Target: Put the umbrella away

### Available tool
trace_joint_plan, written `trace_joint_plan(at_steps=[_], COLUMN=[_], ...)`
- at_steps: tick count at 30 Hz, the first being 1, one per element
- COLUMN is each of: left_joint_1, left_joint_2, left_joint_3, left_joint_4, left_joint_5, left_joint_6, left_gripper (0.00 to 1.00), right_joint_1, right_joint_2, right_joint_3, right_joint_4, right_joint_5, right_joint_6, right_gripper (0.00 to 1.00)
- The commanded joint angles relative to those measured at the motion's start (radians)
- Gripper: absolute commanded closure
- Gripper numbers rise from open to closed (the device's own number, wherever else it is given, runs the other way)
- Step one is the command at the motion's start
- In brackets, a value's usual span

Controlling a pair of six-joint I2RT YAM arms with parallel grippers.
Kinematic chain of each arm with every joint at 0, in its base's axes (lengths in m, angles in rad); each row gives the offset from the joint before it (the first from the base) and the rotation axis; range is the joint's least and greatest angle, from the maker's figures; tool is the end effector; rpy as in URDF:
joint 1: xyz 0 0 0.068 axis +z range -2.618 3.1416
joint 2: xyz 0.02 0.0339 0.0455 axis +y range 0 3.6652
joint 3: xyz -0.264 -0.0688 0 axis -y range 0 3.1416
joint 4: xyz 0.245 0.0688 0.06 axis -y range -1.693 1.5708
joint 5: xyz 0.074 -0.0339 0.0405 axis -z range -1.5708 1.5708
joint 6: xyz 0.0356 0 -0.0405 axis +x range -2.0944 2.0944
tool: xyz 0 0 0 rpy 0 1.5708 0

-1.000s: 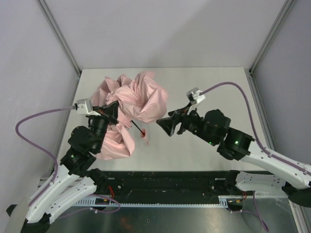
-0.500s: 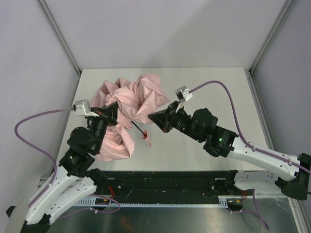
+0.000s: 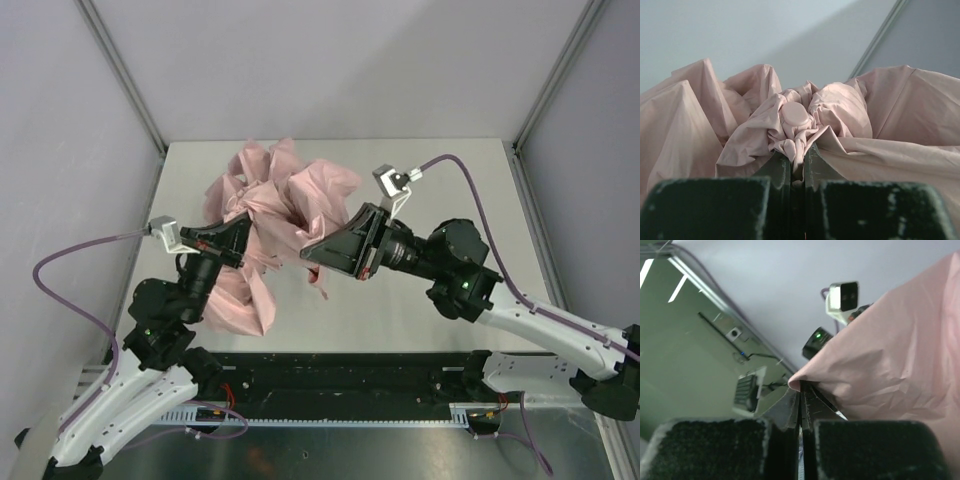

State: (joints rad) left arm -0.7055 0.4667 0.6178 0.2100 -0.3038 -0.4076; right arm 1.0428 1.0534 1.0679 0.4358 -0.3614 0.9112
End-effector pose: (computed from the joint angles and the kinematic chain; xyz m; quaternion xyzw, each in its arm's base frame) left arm 0.0971 -0.0687 0.3666 -0.0397 0.5743 -0.3565 0.7359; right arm 0.1051 0.2051 0.4532 -0.1863 0.5116 0.7441 0.3871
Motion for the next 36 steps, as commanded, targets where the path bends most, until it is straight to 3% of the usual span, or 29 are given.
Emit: trace_joint_plan(at_steps=[1,8,11,13,15,18,23,26,30,36], left_joint_1=[0.019,0.02,0.019,0.02,0.021,0.02,0.02,0.021,0.021,0.02], left_joint_2=[0.003,0.021,0.026,0.013,-0.005,-0.037,-0.061,-0.063,-0.059,-0.051], left_joint_3=[-0.014,-0.007,-0.011,-0.019,-0.032,-0.052,-0.067,-0.065,-0.061,-0.053], left_joint_4=[0.077,0.104,0.127,0.14,0.153,0.176,0.201,0.215,0.222,0.234], left_joint_5=[-0.039,0.036,0.077,0.105,0.133,0.198,0.299,0.347,0.44,0.527], left_joint_6=[0.047,-0.037,-0.039,-0.006,0.04,0.119,0.191,0.206,0.221,0.195], left_gripper=[1.0,1.0,1.0,1.0,1.0,1.0,1.0,1.0,1.0,1.0], right_joint_1=[0.079,0.212,0.212,0.215,0.217,0.22,0.22,0.216,0.214,0.206], right_joint_2=[0.023,0.225,0.279,0.242,0.163,0.012,-0.207,-0.287,-0.347,-0.244], right_joint_3=[0.035,0.065,0.138,0.155,0.162,0.163,0.161,0.162,0.16,0.161], right_joint_4=[0.187,0.021,-0.162,-0.303,-0.482,-0.756,-1.059,-1.104,-1.02,-0.794], right_joint_5=[-0.148,0.065,0.061,0.049,0.018,-0.004,0.064,0.214,0.447,0.41], right_joint_6=[0.084,-0.173,-0.273,-0.379,-0.489,-0.627,-0.707,-0.702,-0.693,-0.768], right_gripper=[1.0,0.98,0.68,0.48,0.36,0.28,0.25,0.25,0.25,0.25])
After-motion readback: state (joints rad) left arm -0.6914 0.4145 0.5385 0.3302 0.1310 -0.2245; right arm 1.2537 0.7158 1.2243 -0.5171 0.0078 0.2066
